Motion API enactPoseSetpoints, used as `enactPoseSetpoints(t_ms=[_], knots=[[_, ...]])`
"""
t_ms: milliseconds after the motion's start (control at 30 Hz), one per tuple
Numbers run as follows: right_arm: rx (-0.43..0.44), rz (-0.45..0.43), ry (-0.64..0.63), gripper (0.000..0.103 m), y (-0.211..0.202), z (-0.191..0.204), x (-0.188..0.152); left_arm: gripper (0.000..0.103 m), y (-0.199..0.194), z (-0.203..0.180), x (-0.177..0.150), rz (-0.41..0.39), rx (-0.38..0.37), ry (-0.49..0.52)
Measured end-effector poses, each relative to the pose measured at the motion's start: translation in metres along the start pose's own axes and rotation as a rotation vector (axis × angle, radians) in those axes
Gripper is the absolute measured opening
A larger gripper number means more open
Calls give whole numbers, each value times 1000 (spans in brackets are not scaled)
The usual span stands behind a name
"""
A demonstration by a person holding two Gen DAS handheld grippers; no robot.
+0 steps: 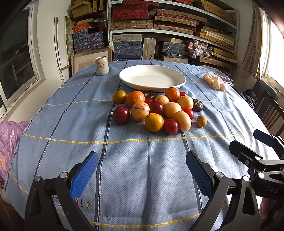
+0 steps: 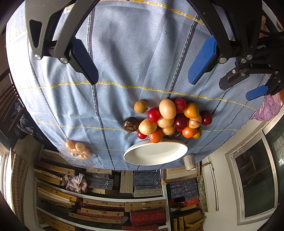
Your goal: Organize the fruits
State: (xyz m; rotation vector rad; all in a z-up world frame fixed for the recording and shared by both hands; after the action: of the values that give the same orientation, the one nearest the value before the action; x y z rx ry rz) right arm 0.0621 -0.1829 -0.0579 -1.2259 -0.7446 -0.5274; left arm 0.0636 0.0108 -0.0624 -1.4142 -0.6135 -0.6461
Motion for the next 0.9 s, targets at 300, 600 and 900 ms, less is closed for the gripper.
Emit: enactPoseSetpoints(t_ms=[300,600,900], knots=[[0,-1,-1,99,0,0,0,100,1,2,-1,4,3,-5],[1,-1,0,99,0,0,0,100,2,3,-1,9,1,-9],[4,7,4,99,2,2,-1,100,4,4,-2,14,3,-7]])
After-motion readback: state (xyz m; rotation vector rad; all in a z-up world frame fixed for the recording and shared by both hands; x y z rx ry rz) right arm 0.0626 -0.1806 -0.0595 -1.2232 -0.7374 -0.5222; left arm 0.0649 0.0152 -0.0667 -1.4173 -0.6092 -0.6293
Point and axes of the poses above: each gripper's, at about its wrist camera, not at the fingertips, and y roughly the way its jaws point, z to its left, x to its top, the point moved 6 cm from there along y, roughly the way its jaws point, and after that the axes turned 5 degrees about x, right-handed, at the moved point
